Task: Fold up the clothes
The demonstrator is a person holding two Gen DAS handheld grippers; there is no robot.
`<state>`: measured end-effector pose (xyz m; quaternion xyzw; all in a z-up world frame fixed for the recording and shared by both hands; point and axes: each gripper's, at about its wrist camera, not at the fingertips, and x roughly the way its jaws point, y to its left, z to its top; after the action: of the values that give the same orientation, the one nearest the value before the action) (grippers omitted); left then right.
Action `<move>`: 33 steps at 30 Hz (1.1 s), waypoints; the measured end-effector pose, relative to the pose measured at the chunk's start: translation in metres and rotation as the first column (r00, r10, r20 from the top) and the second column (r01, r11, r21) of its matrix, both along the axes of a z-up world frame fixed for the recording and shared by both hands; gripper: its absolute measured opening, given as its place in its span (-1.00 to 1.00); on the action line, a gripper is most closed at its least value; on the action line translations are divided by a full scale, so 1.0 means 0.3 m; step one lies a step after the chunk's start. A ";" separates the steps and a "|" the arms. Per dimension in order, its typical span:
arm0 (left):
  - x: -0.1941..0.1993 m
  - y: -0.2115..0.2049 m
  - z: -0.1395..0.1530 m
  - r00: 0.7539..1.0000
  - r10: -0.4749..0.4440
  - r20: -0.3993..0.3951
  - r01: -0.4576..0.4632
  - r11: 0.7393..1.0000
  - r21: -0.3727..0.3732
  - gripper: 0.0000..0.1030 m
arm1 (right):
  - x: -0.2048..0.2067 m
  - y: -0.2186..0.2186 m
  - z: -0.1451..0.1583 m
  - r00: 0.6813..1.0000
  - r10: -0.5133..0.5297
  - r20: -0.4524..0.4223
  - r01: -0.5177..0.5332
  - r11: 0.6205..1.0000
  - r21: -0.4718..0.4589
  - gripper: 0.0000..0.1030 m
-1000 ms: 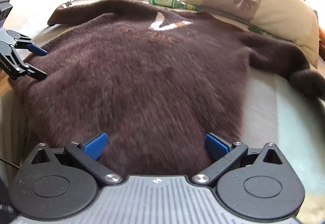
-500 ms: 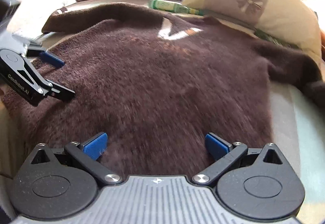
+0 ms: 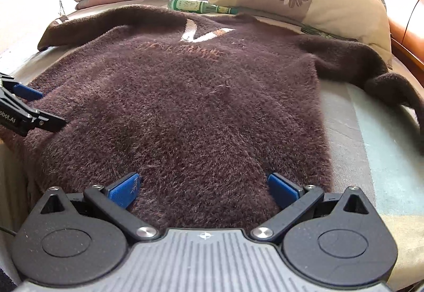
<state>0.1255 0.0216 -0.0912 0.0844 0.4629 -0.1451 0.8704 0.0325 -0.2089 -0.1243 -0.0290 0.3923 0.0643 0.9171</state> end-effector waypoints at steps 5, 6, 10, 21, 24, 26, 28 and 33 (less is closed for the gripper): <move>-0.037 0.012 0.018 0.997 0.045 -0.067 -0.044 0.999 0.008 0.98 | -0.043 0.009 0.014 0.999 -0.027 -0.035 0.026 0.999 -0.030 1.00; -0.041 0.008 0.032 0.996 0.055 -0.075 -0.055 0.998 0.010 0.98 | -0.050 0.013 0.023 0.998 -0.037 -0.048 0.035 0.999 -0.038 1.00; -0.085 -0.022 0.156 1.000 0.021 0.013 -0.020 0.998 -0.059 0.98 | -0.125 0.017 0.104 0.998 -0.054 -0.011 0.055 0.998 0.016 1.00; -0.082 -0.083 0.366 0.983 -0.084 0.162 0.102 0.989 -0.109 0.98 | -0.143 -0.004 0.225 0.994 -0.079 0.076 0.070 0.991 0.113 1.00; -0.001 -0.101 0.347 0.985 -0.093 0.147 0.109 0.988 -0.106 0.98 | -0.061 0.007 0.194 0.995 -0.073 0.064 0.066 0.993 0.101 1.00; 0.076 -0.117 0.313 0.987 -0.093 0.131 0.107 0.989 -0.105 0.98 | 0.005 0.011 0.167 0.996 -0.070 0.056 0.064 0.993 0.098 1.00; 0.168 -0.135 0.266 0.988 -0.098 0.118 0.110 0.989 -0.099 0.98 | 0.073 0.013 0.125 0.996 -0.085 0.038 0.081 0.992 0.101 1.00; 0.369 -0.173 0.159 0.988 -0.101 0.120 0.112 0.990 -0.088 0.98 | 0.152 0.014 0.011 0.994 -0.109 -0.002 0.109 0.991 0.074 1.00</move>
<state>0.2362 -0.0304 -0.0435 0.0758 0.3992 -0.2080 0.8897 0.0781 -0.2049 -0.1209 0.0266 0.3898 0.0286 0.9201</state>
